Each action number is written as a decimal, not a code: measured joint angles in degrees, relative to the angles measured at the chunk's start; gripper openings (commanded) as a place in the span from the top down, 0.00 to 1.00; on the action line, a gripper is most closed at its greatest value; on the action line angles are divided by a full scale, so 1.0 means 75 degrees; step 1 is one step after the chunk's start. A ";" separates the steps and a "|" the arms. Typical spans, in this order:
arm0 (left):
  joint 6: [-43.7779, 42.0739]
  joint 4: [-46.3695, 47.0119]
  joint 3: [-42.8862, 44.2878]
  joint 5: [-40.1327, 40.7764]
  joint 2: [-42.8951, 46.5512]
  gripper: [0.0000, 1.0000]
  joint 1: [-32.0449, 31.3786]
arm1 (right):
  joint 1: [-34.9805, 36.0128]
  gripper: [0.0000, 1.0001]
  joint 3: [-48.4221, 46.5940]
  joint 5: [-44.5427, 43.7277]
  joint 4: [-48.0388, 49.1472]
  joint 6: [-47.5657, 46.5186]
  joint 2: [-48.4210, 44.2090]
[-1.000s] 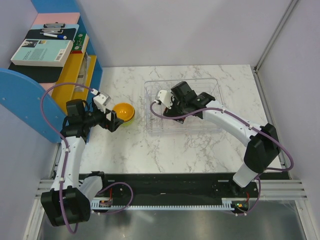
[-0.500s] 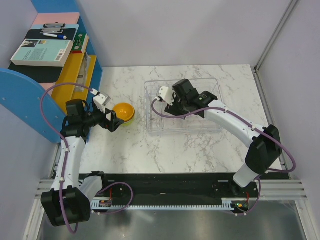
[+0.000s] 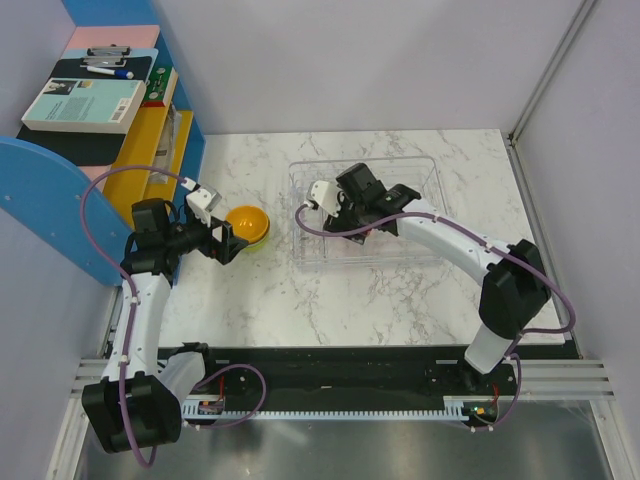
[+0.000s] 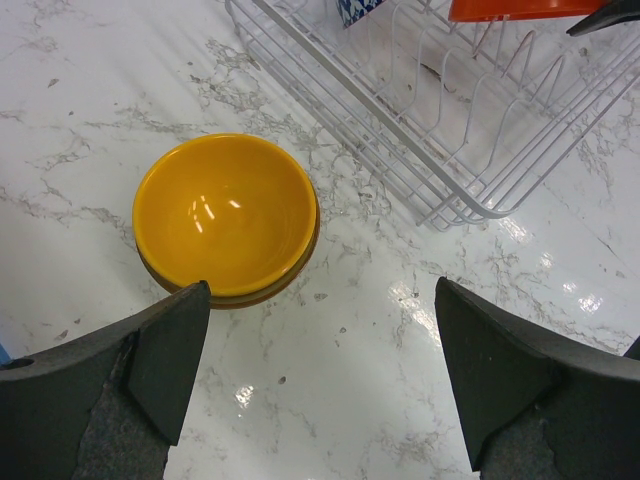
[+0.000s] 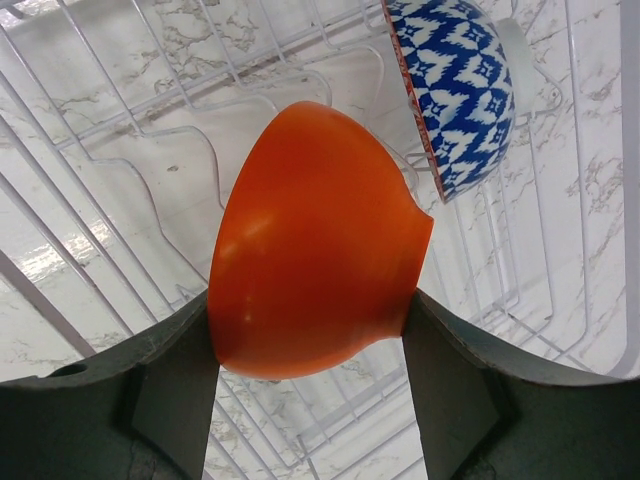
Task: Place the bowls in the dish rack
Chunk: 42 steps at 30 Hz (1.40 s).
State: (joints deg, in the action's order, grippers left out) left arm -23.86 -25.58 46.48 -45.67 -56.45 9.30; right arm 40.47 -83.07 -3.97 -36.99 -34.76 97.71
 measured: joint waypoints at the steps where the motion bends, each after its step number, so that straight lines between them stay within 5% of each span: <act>1: 0.0000 0.0000 0.0000 0.0000 0.0000 0.00 0.0000 | 0.0006 1.00 0.0000 0.0032 0.0000 0.0000 0.0023; 19: 0.0000 0.0003 -0.0029 -0.0082 0.0000 0.00 0.0003 | 0.0618 1.00 -0.0583 -0.0597 -0.0122 -0.0455 0.1096; 33: 0.0000 0.0041 -0.0096 -0.0140 0.0000 0.00 0.0003 | 0.0825 0.97 -0.1897 -0.0790 -0.1390 -0.1218 0.2017; 36: 0.0000 0.0050 -0.0105 -0.0140 0.0000 0.00 0.0003 | 0.0825 0.89 -0.2063 -0.0772 -0.1553 -0.1373 0.2124; 39: 0.0000 0.0052 -0.0108 -0.0140 0.0000 0.00 0.0003 | 0.0828 0.61 -0.2250 -0.0758 -0.1728 -0.1469 0.2253; 40: 0.0000 0.0052 -0.0108 -0.0140 0.0000 0.00 0.0003 | 0.0828 0.45 -0.2311 -0.0752 -0.1784 -0.1489 0.2294; 42: 0.0000 0.0052 -0.0108 -0.0146 0.0000 0.00 0.0003 | 0.0828 0.32 -0.2425 -0.0746 -0.1880 -0.1512 0.2358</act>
State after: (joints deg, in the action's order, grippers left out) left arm -23.86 -25.19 45.67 -46.76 -56.45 9.32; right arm 46.68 -101.25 -9.56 -51.09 -46.11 115.39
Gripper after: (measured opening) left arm 0.993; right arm 0.722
